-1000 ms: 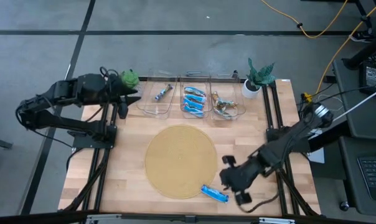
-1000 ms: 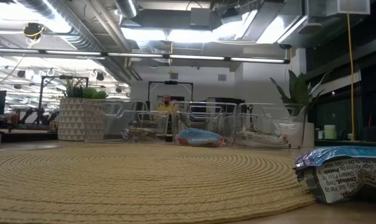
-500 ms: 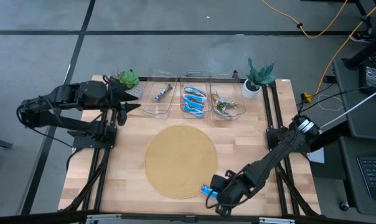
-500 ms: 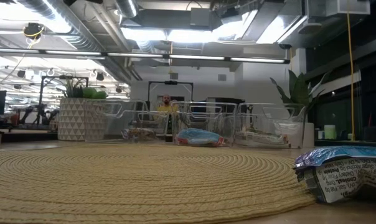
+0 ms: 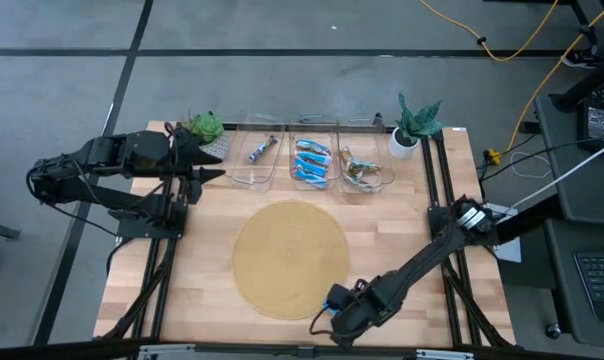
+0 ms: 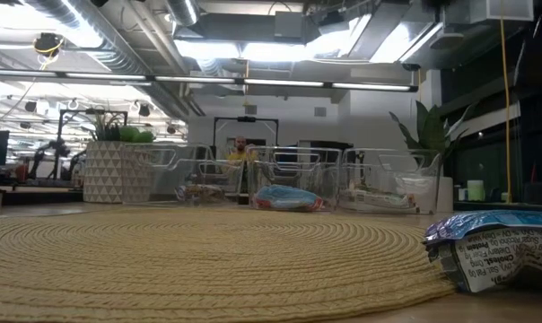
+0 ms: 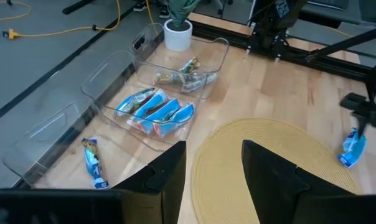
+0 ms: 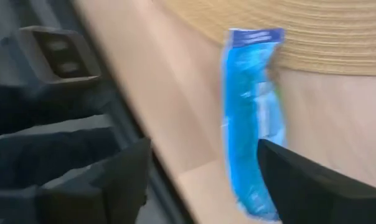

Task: Pick and place Granola Bars by type
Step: Put the blue granola bar into the left transparent bin

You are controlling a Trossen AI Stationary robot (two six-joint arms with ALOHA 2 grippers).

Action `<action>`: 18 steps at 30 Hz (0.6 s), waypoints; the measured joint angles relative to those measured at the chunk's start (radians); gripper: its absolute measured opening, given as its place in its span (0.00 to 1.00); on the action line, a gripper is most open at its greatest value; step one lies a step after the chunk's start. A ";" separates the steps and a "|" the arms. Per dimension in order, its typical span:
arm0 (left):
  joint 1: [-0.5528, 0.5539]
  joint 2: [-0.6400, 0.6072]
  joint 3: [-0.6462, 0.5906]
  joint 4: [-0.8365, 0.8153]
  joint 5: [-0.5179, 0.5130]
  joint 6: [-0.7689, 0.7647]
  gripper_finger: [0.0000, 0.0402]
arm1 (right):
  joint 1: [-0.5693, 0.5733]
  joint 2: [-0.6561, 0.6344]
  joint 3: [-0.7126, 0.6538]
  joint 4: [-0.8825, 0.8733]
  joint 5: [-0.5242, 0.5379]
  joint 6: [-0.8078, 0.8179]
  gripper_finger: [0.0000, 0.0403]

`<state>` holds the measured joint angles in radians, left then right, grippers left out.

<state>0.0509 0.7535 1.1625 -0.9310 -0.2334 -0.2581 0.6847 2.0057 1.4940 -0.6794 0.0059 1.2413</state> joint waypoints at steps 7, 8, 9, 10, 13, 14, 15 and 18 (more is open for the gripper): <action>0.000 0.000 0.000 0.001 0.020 -0.009 0.37 | -0.026 0.074 0.000 -0.035 0.000 0.010 0.80; 0.000 0.001 0.000 0.001 0.020 -0.010 0.37 | -0.026 0.083 0.000 -0.034 0.000 0.010 0.79; 0.000 0.000 0.000 0.001 0.020 -0.014 0.37 | -0.026 0.090 0.000 -0.035 0.000 0.010 0.78; 0.000 0.000 0.000 0.001 0.023 -0.017 0.37 | -0.026 0.098 0.000 -0.037 0.000 0.010 0.77; 0.000 0.001 0.000 0.001 0.028 -0.017 0.37 | -0.026 0.111 0.003 -0.042 0.001 0.009 0.72; 0.000 0.000 0.000 0.001 0.031 -0.017 0.37 | -0.026 0.113 0.004 -0.046 0.003 0.011 0.69; 0.000 0.000 0.000 0.001 0.035 -0.017 0.37 | -0.026 0.113 0.004 -0.050 0.003 0.011 0.66; 0.000 0.000 0.000 0.012 0.045 -0.017 0.37 | -0.027 0.114 0.004 -0.066 0.004 0.011 0.55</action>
<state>0.0509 0.7540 1.1625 -0.9187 -0.1884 -0.2752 0.6579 2.1199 1.4979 -0.7451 0.0103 1.2522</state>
